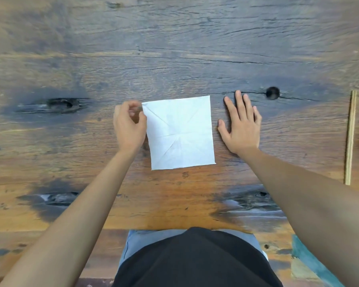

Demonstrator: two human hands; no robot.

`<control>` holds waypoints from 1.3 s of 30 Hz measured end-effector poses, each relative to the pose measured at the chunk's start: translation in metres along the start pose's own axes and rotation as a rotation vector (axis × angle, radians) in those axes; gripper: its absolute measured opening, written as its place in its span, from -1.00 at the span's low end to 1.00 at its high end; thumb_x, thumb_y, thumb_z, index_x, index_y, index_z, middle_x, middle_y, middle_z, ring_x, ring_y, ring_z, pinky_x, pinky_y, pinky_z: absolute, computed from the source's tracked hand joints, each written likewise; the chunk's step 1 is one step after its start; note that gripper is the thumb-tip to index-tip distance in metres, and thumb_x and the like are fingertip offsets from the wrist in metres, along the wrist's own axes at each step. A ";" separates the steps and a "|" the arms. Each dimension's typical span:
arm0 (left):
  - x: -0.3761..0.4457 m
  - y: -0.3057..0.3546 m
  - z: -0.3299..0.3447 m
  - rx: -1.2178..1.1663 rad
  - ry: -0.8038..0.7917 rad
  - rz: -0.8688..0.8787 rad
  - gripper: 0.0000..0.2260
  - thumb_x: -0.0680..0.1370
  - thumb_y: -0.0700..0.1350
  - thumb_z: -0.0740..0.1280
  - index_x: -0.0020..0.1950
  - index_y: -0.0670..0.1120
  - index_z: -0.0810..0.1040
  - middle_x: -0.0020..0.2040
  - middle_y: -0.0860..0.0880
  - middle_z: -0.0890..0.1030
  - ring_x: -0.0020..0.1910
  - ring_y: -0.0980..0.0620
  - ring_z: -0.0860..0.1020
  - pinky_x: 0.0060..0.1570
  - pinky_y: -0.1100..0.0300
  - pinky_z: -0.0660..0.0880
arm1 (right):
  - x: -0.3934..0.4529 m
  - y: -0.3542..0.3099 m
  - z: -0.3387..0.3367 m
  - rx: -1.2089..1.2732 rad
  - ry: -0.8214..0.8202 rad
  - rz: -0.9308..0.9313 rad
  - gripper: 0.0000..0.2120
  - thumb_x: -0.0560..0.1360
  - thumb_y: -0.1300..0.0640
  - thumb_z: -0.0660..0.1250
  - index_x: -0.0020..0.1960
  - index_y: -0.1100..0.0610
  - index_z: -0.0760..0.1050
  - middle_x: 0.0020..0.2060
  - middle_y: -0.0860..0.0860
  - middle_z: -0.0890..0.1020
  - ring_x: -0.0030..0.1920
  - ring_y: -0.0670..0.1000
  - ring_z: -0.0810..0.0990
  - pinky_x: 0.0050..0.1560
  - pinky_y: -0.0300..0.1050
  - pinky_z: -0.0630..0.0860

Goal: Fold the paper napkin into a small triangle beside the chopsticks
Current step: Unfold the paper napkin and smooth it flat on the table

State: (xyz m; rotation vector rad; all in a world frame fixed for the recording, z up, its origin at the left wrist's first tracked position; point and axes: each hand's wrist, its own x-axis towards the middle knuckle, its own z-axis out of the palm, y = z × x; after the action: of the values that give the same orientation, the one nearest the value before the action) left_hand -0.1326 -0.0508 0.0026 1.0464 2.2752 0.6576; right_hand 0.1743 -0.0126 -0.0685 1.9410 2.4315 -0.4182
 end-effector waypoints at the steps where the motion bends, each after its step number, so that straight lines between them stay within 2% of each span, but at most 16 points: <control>1: -0.004 0.001 0.002 0.050 0.022 0.015 -0.74 0.54 -0.18 0.33 0.23 -0.09 0.55 0.18 -0.11 0.55 0.12 -0.03 0.52 0.16 0.23 0.42 | 0.000 0.001 0.000 -0.001 -0.002 -0.002 -0.36 0.64 -0.18 0.13 0.67 -0.12 0.04 0.69 -0.01 0.03 0.68 0.05 -0.01 0.60 0.13 0.03; 3: -0.014 0.003 0.007 0.118 0.059 0.053 -0.69 0.55 -0.19 0.31 0.29 -0.14 0.51 0.23 -0.16 0.50 0.23 -0.08 0.44 0.20 0.23 0.31 | -0.001 0.001 0.000 -0.003 0.001 -0.004 -0.36 0.63 -0.18 0.12 0.67 -0.12 0.04 0.69 -0.02 0.03 0.68 0.05 -0.01 0.60 0.13 0.03; 4: -0.019 0.004 0.009 0.132 0.055 0.086 -0.69 0.55 -0.20 0.31 0.29 -0.16 0.51 0.23 -0.17 0.50 0.24 -0.10 0.43 0.23 0.18 0.31 | 0.000 0.001 -0.001 -0.001 0.005 -0.002 -0.36 0.63 -0.18 0.12 0.66 -0.12 0.04 0.69 -0.02 0.03 0.67 0.05 -0.01 0.60 0.13 0.03; 7: -0.033 0.005 0.017 0.184 -0.080 0.254 -0.70 0.56 -0.20 0.30 0.30 -0.16 0.53 0.26 -0.13 0.53 0.28 -0.14 0.45 0.28 -0.04 0.40 | 0.000 -0.002 -0.003 0.010 0.003 -0.007 -0.37 0.63 -0.17 0.14 0.66 -0.11 0.07 0.68 -0.01 0.05 0.67 0.05 0.00 0.59 0.13 0.04; 9: -0.037 0.004 0.025 0.233 -0.170 0.327 -0.65 0.58 -0.16 0.31 0.38 -0.15 0.50 0.38 -0.11 0.51 0.39 -0.14 0.43 0.35 -0.07 0.38 | -0.001 -0.003 -0.006 0.034 0.014 0.008 -0.38 0.64 -0.14 0.18 0.65 -0.07 0.14 0.68 0.02 0.08 0.67 0.06 0.03 0.60 0.13 0.04; 11: -0.039 0.001 0.033 0.267 -0.214 0.354 -0.57 0.61 -0.10 0.30 0.48 -0.15 0.42 0.51 -0.11 0.41 0.53 -0.13 0.33 0.42 -0.05 0.32 | -0.007 -0.009 -0.008 0.112 0.044 0.009 -0.41 0.64 -0.11 0.21 0.62 0.01 0.22 0.67 0.04 0.13 0.67 0.05 0.06 0.59 0.12 0.02; 14: -0.037 -0.002 0.045 0.322 -0.248 0.419 -0.47 0.65 -0.05 0.25 0.59 -0.16 0.26 0.63 -0.11 0.24 0.64 -0.14 0.14 0.55 -0.08 0.17 | -0.009 -0.033 -0.011 0.177 0.111 -0.128 -0.46 0.63 -0.07 0.21 0.57 0.07 0.30 0.64 0.04 0.21 0.65 0.00 0.13 0.56 0.08 0.06; 18: -0.036 -0.009 0.058 0.390 -0.287 0.403 -0.44 0.69 0.01 0.13 0.65 -0.14 0.09 0.67 -0.08 0.08 0.67 -0.09 -0.01 0.61 -0.12 -0.02 | -0.006 -0.086 -0.004 0.162 0.085 -0.267 -0.46 0.66 -0.06 0.16 0.60 0.08 0.28 0.63 0.06 0.24 0.64 0.02 0.17 0.54 0.03 0.15; 22: -0.034 -0.016 0.065 0.426 -0.283 0.344 -0.43 0.68 0.04 0.04 0.66 -0.13 0.03 0.68 -0.08 0.02 0.67 -0.07 -0.05 0.62 -0.12 -0.08 | -0.002 -0.103 0.013 0.097 0.010 -0.218 -0.43 0.69 -0.12 0.08 0.64 0.08 0.21 0.65 0.05 0.20 0.65 0.02 0.14 0.59 0.08 0.14; 28: -0.028 -0.029 0.064 0.468 -0.208 0.284 -0.45 0.69 0.05 -0.04 0.67 -0.07 0.02 0.69 0.00 0.02 0.67 -0.04 -0.05 0.60 -0.12 -0.06 | -0.002 -0.097 0.026 0.070 -0.017 -0.214 -0.34 0.66 -0.20 0.04 0.67 0.07 0.09 0.67 0.03 0.11 0.67 0.02 0.05 0.63 0.08 0.03; 32: -0.016 -0.036 0.055 0.477 -0.172 0.196 -0.44 0.69 0.08 -0.07 0.68 -0.07 -0.04 0.69 0.00 -0.03 0.67 -0.05 -0.08 0.60 -0.15 -0.10 | -0.001 -0.095 0.023 0.108 -0.061 -0.213 -0.33 0.67 -0.21 0.02 0.68 0.07 0.04 0.68 0.05 0.06 0.68 0.03 -0.01 0.65 0.08 -0.02; 35: -0.013 -0.036 0.047 0.460 -0.145 0.139 -0.44 0.71 0.06 -0.04 0.67 -0.09 -0.06 0.69 -0.04 -0.06 0.67 -0.07 -0.12 0.61 -0.17 -0.13 | -0.001 -0.095 0.014 0.211 -0.073 -0.137 -0.35 0.68 -0.15 0.00 0.68 0.11 0.02 0.68 0.06 0.04 0.68 0.04 -0.05 0.65 0.06 -0.10; 37: -0.018 -0.029 0.047 0.426 -0.129 0.153 -0.43 0.71 0.07 -0.04 0.67 -0.12 -0.06 0.69 -0.06 -0.06 0.67 -0.08 -0.11 0.61 -0.15 -0.15 | 0.000 -0.100 0.009 0.244 -0.047 -0.104 -0.38 0.68 -0.09 -0.01 0.68 0.13 0.04 0.68 0.07 0.06 0.68 0.04 -0.04 0.64 0.06 -0.13; 39: -0.031 -0.018 0.053 0.408 -0.144 0.252 -0.43 0.70 0.07 -0.06 0.67 -0.11 -0.03 0.69 -0.06 -0.04 0.67 -0.08 -0.09 0.60 -0.11 -0.14 | -0.002 -0.108 0.007 0.218 -0.027 -0.117 -0.40 0.69 -0.05 0.00 0.67 0.13 0.07 0.67 0.07 0.08 0.67 0.05 0.00 0.64 0.08 -0.10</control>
State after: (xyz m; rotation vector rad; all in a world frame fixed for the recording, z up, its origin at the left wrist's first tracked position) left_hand -0.0905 -0.0747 -0.0389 1.5373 2.2187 0.2009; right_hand 0.0705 -0.0377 -0.0532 1.8555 2.5877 -0.7364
